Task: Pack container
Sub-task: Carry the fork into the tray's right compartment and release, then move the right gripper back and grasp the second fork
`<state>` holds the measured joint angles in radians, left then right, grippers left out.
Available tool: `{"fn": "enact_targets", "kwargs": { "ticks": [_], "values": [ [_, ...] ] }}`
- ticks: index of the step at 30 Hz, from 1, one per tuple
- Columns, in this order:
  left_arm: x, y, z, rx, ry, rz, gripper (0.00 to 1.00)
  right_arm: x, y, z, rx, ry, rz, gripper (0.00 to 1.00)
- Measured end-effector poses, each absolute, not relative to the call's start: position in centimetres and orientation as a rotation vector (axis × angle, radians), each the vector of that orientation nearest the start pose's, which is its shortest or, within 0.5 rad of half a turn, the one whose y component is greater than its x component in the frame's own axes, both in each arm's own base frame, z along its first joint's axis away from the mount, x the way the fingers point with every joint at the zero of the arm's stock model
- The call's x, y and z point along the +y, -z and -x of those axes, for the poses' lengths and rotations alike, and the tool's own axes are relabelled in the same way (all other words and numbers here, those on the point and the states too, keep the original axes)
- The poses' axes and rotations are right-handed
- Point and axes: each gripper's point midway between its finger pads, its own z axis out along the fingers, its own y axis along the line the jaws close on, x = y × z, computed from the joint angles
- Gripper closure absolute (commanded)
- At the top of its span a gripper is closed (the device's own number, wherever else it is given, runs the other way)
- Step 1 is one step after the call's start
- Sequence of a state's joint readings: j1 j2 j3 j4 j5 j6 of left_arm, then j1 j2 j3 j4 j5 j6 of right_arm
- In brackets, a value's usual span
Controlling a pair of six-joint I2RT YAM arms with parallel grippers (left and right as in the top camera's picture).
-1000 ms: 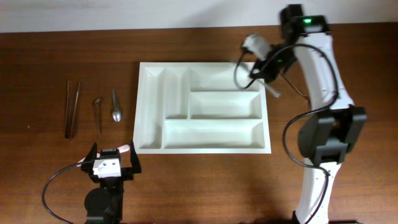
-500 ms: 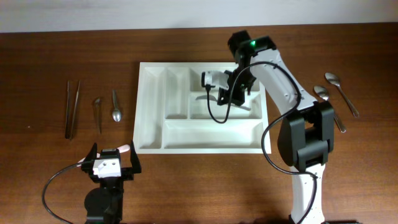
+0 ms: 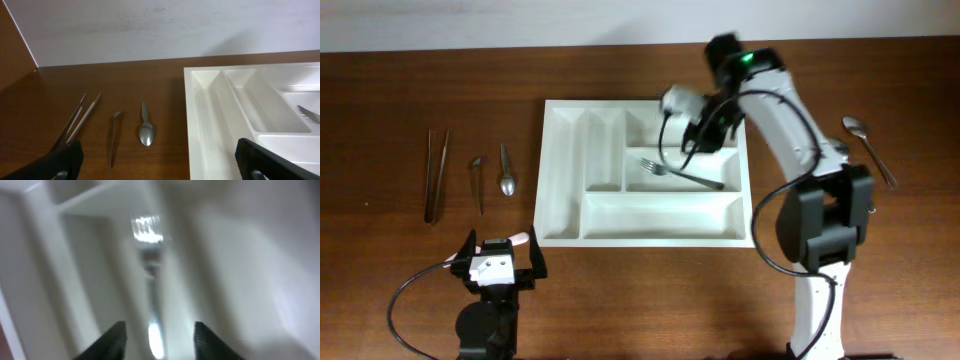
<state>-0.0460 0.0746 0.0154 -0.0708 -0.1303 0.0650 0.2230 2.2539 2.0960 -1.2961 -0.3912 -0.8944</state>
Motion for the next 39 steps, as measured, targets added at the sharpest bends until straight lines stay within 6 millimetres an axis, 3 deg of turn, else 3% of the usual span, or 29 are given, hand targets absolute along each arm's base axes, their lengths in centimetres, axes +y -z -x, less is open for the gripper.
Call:
{"fn": "enact_targets", "kwargs": {
  "ticks": [3, 5, 10, 17, 25, 33, 39],
  "values": [
    [1.1, -14.7, -24.8, 1.701, -0.125, 0.003, 0.01, 12.2, -13.0, -46.3, 2.504, -0.352, 1.364, 0.43],
    [1.1, -14.7, -24.8, 1.701, -0.125, 0.003, 0.01, 8.4, -13.7, -47.4, 2.563, -0.251, 1.249, 0.43],
    [1.1, -14.7, -24.8, 1.701, -0.125, 0.003, 0.01, -0.1, -13.3, -48.4, 2.698, -0.062, 1.030, 0.43],
    [1.1, -14.7, -24.8, 1.701, -0.125, 0.003, 0.01, -6.8, -12.0, -49.0, 2.770, 0.035, 0.858, 0.44],
    [1.1, -14.7, -24.8, 1.701, -0.125, 0.003, 0.01, -10.2, -6.5, -48.8, 2.884, 0.009, 0.788, 0.46],
    [1.1, -14.7, -24.8, 1.701, -0.125, 0.003, 0.01, -10.4, -1.9, -48.0, 2.969, -0.063, 0.796, 0.53],
    [1.1, -14.7, -24.8, 1.701, -0.125, 0.003, 0.01, -10.1, -0.4, -47.8, 2.991, -0.102, 0.799, 0.58]
  ]
}}
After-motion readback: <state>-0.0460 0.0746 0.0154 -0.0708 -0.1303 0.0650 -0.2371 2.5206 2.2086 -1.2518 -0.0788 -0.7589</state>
